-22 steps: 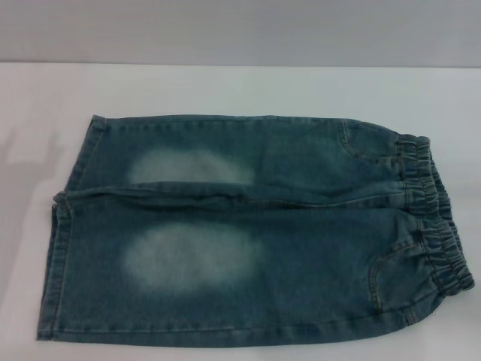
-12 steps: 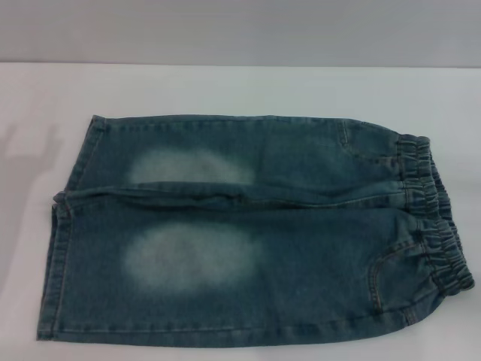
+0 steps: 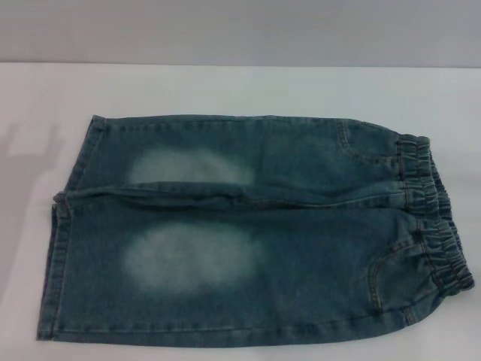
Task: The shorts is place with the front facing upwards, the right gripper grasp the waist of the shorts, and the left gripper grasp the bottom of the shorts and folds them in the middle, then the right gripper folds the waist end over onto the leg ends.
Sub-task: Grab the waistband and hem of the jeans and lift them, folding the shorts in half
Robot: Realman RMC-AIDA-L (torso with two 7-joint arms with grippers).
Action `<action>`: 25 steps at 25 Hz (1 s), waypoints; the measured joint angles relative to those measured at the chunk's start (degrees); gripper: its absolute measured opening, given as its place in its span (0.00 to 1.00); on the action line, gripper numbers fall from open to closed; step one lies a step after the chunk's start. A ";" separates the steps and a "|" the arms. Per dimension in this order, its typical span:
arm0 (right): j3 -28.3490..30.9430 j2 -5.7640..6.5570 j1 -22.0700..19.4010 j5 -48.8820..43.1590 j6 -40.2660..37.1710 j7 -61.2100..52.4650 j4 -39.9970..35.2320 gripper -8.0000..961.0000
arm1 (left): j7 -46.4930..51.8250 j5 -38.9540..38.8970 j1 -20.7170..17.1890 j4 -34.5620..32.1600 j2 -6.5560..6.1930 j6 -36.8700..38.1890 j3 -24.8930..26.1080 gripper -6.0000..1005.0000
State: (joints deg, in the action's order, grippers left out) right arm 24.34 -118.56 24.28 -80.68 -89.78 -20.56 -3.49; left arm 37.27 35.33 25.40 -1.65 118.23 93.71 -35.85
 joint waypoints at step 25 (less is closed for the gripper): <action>-0.41 -0.26 -1.47 -0.08 1.28 -0.19 0.50 0.75 | 46.99 4.43 -2.13 -18.69 -14.71 -13.15 -35.79 0.77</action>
State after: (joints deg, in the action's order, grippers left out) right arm 23.94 -118.82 22.81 -80.76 -88.50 -20.75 -3.00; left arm 84.26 39.76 23.27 -20.33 103.52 80.56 -71.65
